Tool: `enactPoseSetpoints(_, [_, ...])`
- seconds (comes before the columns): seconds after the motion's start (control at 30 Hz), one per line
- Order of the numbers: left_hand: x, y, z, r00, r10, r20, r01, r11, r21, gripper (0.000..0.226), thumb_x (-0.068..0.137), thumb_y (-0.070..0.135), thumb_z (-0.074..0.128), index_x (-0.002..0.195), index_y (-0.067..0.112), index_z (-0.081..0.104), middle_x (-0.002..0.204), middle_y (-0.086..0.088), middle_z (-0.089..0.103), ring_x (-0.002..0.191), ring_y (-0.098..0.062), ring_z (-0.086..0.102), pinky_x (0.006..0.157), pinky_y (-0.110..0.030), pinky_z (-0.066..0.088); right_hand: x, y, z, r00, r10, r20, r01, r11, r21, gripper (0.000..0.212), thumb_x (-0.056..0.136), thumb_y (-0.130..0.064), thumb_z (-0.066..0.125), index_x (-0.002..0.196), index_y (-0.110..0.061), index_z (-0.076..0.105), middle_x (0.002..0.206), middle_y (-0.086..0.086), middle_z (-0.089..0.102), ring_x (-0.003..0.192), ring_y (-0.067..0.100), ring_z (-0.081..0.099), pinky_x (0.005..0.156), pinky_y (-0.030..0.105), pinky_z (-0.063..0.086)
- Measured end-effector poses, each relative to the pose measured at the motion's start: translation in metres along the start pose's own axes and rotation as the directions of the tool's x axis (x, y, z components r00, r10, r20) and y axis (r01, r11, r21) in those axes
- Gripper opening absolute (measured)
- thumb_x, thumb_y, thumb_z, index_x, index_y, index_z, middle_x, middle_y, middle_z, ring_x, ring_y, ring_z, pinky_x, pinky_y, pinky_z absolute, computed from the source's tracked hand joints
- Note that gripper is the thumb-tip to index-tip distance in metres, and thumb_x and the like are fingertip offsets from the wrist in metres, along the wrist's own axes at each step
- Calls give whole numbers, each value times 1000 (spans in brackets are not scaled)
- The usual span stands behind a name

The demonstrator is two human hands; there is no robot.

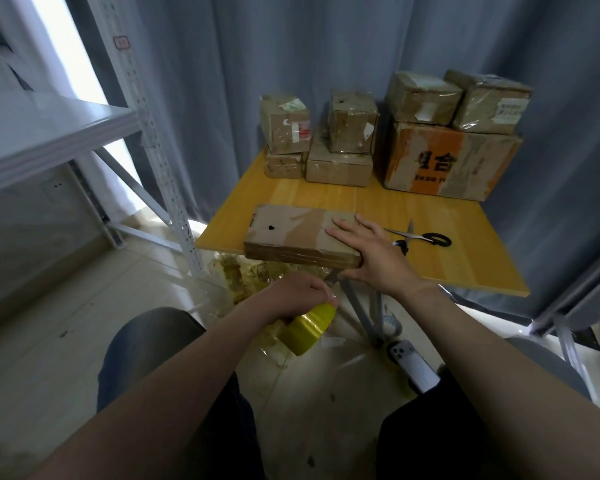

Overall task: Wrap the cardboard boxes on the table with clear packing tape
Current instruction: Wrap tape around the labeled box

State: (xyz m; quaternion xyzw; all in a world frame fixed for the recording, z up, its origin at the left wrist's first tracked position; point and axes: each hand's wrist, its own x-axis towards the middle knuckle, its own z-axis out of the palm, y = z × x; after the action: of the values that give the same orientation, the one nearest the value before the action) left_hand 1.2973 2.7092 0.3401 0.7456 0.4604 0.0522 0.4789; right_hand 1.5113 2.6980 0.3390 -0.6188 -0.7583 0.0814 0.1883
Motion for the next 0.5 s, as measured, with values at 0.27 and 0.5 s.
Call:
enactPoseSetpoints(0.27, [-31, 16, -7, 989, 140, -53, -148, 973, -178, 21, 103, 19, 59, 104, 13, 79, 89, 0, 79, 88, -23, 77, 82, -36, 61, 0, -5, -20, 986, 104, 132, -92, 992, -89, 84, 89, -48, 75, 158, -51, 28, 169, -22, 15, 156, 22, 8, 118, 53, 16])
enactPoseSetpoints(0.5, [-69, 23, -24, 946, 133, -296, -260, 855, -448, 44, 112, 38, 36, 104, 16, 73, 88, -14, 78, 78, -27, 77, 64, -29, 59, -4, -65, -55, 987, 52, -151, 10, 925, 381, 47, 97, -59, 55, 129, -28, 70, 127, -11, 59, 120, 11, 53, 102, 36, 46])
